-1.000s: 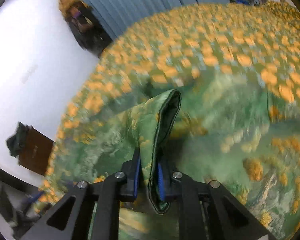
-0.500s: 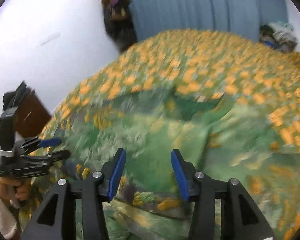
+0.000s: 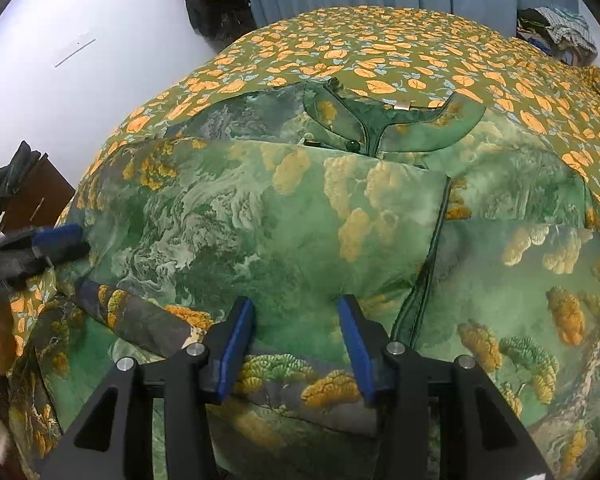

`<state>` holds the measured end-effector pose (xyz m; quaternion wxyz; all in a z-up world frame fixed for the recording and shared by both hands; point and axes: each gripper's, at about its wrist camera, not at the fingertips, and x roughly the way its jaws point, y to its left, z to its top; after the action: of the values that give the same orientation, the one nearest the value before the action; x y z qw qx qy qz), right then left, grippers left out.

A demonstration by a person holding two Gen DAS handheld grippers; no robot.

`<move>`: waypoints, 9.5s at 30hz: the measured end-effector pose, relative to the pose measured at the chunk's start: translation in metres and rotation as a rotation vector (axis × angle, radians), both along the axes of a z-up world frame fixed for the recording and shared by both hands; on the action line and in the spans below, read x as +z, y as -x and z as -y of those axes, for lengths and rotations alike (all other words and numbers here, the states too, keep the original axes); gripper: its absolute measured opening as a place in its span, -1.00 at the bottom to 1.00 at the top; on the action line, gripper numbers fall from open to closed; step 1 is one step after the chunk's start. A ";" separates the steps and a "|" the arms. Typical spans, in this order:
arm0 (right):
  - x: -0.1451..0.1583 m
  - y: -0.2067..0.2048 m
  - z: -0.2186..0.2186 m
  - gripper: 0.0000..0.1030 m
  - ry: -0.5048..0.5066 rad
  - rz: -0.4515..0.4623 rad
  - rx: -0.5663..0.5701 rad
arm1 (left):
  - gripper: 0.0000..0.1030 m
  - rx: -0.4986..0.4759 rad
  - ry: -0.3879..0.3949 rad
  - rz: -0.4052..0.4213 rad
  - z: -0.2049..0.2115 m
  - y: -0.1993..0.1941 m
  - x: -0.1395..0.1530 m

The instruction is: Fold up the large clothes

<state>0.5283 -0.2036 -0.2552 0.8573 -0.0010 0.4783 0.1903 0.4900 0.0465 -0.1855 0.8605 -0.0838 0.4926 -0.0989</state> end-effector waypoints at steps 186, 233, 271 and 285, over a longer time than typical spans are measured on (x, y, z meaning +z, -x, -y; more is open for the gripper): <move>-0.008 0.027 0.171 -0.68 0.138 0.104 -0.446 | -0.56 0.254 -0.005 0.162 -0.070 0.002 -0.058; 0.095 0.213 0.141 0.16 -0.028 0.393 -0.250 | 0.81 -0.020 0.031 0.242 0.002 0.092 0.066; 0.054 0.223 0.151 0.16 -0.123 0.270 -0.243 | 0.83 -0.349 -0.327 0.197 0.150 0.116 -0.013; 0.066 0.238 0.198 0.31 -0.122 0.224 -0.431 | 0.87 -0.363 -0.405 0.197 0.157 0.126 0.009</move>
<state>0.2898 -0.4021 -0.1897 0.9243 0.1318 0.3570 0.0301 0.3643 -0.1105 -0.1770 0.8716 0.1894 0.4234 -0.1586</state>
